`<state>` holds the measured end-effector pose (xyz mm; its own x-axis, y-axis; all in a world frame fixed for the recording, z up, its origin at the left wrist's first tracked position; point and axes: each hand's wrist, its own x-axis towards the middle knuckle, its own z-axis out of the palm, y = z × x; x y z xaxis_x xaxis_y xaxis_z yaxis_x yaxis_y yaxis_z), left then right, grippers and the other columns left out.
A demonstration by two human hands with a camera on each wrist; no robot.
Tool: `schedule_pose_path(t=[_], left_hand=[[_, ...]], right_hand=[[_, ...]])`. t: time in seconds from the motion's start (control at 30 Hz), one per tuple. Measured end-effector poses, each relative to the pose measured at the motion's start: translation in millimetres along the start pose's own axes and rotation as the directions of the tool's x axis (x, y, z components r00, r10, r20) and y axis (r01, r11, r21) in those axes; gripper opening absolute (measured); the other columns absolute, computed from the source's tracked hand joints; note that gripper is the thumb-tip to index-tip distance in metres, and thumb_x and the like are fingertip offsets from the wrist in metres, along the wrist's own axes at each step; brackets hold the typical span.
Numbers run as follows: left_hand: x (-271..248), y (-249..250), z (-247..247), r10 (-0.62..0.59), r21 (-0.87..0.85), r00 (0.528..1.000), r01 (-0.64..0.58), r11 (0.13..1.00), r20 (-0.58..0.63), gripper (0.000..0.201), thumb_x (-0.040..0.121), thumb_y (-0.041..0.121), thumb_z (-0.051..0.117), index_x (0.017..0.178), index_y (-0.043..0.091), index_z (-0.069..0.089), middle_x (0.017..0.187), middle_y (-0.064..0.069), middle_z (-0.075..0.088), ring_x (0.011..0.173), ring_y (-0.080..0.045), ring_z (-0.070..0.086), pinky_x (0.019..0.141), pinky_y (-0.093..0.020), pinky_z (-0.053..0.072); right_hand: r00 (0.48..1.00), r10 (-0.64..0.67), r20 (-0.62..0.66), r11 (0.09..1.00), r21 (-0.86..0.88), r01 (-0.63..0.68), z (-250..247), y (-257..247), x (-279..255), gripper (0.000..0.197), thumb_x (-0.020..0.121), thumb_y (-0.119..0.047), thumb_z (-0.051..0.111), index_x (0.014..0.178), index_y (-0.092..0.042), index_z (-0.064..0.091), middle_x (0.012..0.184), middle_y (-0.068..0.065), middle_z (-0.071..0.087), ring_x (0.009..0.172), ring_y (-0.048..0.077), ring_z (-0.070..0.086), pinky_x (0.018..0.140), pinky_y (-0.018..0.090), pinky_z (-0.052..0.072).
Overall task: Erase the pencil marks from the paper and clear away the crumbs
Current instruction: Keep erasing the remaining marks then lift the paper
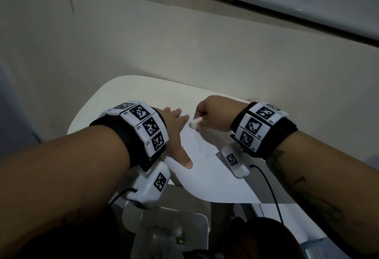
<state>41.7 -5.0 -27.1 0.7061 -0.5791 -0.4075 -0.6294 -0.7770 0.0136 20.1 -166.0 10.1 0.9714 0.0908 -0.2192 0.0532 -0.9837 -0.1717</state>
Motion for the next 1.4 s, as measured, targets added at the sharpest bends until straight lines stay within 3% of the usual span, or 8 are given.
schedule_pose_path(t=[0.2, 0.4, 0.53, 0.67, 0.87, 1.07, 1.27, 1.4], left_hand=[[3, 1, -1, -0.010, 0.020, 1.000, 0.009, 1.000, 0.015, 0.137, 0.057, 0.085, 0.065, 0.156, 0.022, -0.005, 0.164, -0.003, 0.000, 0.150, -0.028, 0.005, 0.117, -0.053, 0.020], [7, -5, 2, 0.011, -0.019, 1.000, -0.011, 1.000, 0.006, 0.144, 0.046, 0.090, 0.063, 0.156, 0.025, -0.003, 0.164, -0.002, 0.004, 0.149, -0.028, 0.006, 0.117, -0.055, 0.020], [5, -1, 0, -0.005, 0.007, 1.000, 0.005, 1.000, 0.010, 0.137, 0.056, 0.085, 0.066, 0.156, 0.022, -0.003, 0.164, -0.003, 0.002, 0.149, -0.028, 0.007, 0.117, -0.054, 0.020], [6, -1, 1, -0.003, 0.013, 1.000, 0.003, 1.000, 0.008, 0.141, 0.052, 0.088, 0.065, 0.156, 0.021, -0.002, 0.164, -0.002, 0.003, 0.149, -0.028, 0.009, 0.117, -0.053, 0.021], [2, -2, -1, 0.022, -0.032, 1.000, -0.022, 0.999, 0.003, 0.143, 0.042, 0.087, 0.064, 0.156, 0.028, 0.002, 0.160, -0.004, 0.015, 0.146, -0.028, 0.015, 0.113, -0.053, 0.023], [2, 0, 0, -0.001, 0.009, 1.000, 0.001, 1.000, 0.001, 0.135, 0.057, 0.085, 0.065, 0.156, 0.024, -0.004, 0.164, -0.003, 0.004, 0.149, -0.028, 0.008, 0.116, -0.053, 0.018], [0, 0, -2, 0.013, -0.013, 1.000, -0.013, 1.000, -0.003, 0.131, 0.056, 0.082, 0.070, 0.155, 0.030, 0.001, 0.159, -0.004, 0.018, 0.145, -0.028, 0.017, 0.112, -0.053, 0.026], [-2, 1, -3, -0.010, 0.002, 1.000, 0.010, 1.000, 0.012, 0.133, 0.058, 0.083, 0.067, 0.156, 0.026, -0.003, 0.164, -0.002, 0.004, 0.150, -0.028, 0.007, 0.116, -0.053, 0.019]], right_hand=[[0.956, -0.039, 0.291, 0.999, -0.016, 0.045, 0, 2, -23, 0.025, 0.076, -0.059, 0.072, 0.085, -0.037, 0.073, 0.079, -0.019, 0.072, 0.081, 0.005, 0.068, 0.079, 0.030, 0.056], [1.000, -0.002, -0.025, 1.000, 0.018, 0.003, 1, 3, 1, 0.024, 0.082, -0.053, 0.069, 0.078, -0.030, 0.066, 0.079, -0.013, 0.067, 0.080, 0.010, 0.064, 0.071, 0.028, 0.050], [0.995, -0.010, 0.100, 1.000, -0.023, 0.012, 5, 1, -9, 0.021, 0.078, -0.053, 0.073, 0.086, -0.033, 0.070, 0.082, -0.015, 0.070, 0.080, 0.008, 0.066, 0.079, 0.035, 0.057], [0.951, -0.029, 0.309, 0.999, -0.030, 0.040, -2, -4, -28, 0.023, 0.079, -0.055, 0.073, 0.087, -0.033, 0.073, 0.083, -0.017, 0.073, 0.076, 0.003, 0.066, 0.070, 0.025, 0.053], [0.998, 0.018, -0.057, 1.000, -0.013, -0.019, -10, -2, 9, 0.015, 0.088, -0.041, 0.066, 0.086, -0.026, 0.064, 0.084, -0.011, 0.063, 0.071, 0.002, 0.054, 0.059, 0.023, 0.039], [0.982, 0.028, 0.187, 0.996, -0.083, -0.013, -14, -3, 6, 0.025, 0.081, -0.050, 0.073, 0.092, -0.028, 0.073, 0.068, -0.010, 0.063, 0.059, 0.008, 0.054, 0.059, 0.022, 0.043], [1.000, 0.011, -0.027, 0.999, -0.043, -0.012, -9, -4, 19, 0.021, 0.089, -0.040, 0.069, 0.096, -0.020, 0.072, 0.074, -0.012, 0.060, 0.067, 0.006, 0.056, 0.055, 0.021, 0.039], [0.995, 0.012, 0.098, 1.000, 0.001, -0.012, -8, -1, 11, 0.020, 0.083, -0.041, 0.075, 0.093, -0.025, 0.073, 0.065, -0.013, 0.061, 0.056, 0.006, 0.053, 0.059, 0.022, 0.044]])
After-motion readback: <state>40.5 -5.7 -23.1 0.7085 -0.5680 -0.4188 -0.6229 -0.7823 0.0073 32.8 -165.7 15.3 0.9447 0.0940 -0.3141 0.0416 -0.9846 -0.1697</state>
